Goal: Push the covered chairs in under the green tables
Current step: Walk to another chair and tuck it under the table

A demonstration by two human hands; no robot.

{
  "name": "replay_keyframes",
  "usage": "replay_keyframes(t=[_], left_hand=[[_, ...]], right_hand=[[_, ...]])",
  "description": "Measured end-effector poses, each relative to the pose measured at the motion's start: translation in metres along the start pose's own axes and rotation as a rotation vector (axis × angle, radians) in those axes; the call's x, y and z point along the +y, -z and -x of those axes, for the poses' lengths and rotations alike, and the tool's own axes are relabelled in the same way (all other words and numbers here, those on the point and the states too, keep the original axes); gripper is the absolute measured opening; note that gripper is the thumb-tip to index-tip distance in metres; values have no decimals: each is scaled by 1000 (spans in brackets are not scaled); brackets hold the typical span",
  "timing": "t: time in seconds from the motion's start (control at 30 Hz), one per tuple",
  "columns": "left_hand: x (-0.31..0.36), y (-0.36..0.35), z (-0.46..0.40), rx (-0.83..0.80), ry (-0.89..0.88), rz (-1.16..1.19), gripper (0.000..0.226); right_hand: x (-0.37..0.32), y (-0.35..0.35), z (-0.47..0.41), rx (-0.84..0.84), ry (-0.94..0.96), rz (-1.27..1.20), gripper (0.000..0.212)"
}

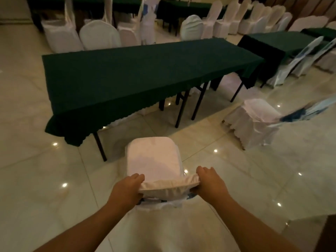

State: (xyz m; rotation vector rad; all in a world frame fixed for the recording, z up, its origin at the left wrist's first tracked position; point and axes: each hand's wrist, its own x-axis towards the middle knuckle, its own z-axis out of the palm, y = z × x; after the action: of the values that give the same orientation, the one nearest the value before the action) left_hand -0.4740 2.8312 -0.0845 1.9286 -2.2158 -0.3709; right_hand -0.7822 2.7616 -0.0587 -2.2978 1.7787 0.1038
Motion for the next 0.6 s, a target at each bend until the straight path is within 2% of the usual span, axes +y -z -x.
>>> replay_keyframes(t=[0.13,0.23,0.33,0.6], left_hand=[[6,6,-3,20,0,-46,50],[10,16,-16,35,54,-81,39],[12,31,-37,102,93,-72,27],[31,46,-99,163,226,-140,32]], right_hand=[[9,1,-16,48,145,138,42],[17,12,-33,61,198,163,33],[20,33,-60,65,237,143,36],[47,64,-139,148,355,160,36]])
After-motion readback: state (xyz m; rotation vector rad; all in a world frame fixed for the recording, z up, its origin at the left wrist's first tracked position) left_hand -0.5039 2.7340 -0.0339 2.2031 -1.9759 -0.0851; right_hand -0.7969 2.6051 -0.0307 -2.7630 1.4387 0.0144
